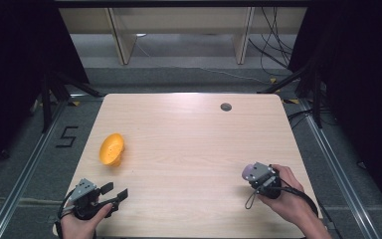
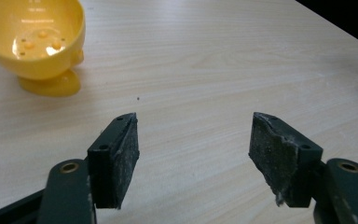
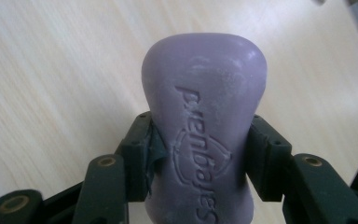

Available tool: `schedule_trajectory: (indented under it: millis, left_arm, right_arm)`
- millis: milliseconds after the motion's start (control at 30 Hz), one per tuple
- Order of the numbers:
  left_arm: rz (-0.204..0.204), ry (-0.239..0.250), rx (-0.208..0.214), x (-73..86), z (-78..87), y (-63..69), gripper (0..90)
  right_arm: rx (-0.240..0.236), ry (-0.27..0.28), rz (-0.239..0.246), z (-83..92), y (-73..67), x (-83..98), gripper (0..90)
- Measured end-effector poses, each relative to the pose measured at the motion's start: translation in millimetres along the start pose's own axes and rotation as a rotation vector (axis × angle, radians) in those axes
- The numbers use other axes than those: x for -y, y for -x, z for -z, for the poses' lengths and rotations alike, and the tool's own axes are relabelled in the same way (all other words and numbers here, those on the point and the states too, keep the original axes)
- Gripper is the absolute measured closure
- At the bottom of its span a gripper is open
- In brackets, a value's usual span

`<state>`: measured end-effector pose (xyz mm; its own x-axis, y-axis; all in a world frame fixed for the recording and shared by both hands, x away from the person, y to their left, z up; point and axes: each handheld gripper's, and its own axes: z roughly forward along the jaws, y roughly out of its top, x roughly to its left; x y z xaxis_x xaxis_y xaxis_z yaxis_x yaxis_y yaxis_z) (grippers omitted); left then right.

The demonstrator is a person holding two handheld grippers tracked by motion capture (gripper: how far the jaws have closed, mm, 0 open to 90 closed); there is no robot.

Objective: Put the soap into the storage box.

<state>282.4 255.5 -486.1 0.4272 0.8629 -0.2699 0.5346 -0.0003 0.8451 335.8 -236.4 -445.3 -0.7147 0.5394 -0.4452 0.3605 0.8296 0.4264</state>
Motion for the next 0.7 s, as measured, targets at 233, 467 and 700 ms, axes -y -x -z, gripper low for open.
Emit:
schedule_trajectory:
  millis: [233,467,700]
  left_arm:
    - [-0.045,0.020,0.011,-18.9,1.1,6.3,33.9]
    - [-0.070,0.041,0.047,-41.3,-3.4,13.5,34.2]
    - [-0.097,0.051,0.065,-61.0,-4.2,18.1,33.7]
  right_arm:
    - [0.066,0.053,0.017,14.2,-7.4,-8.9,50.6]
    - [0.101,0.083,0.041,24.7,-14.1,-17.3,50.6]
    - [0.118,0.106,0.037,28.3,-17.9,-20.3,50.6]
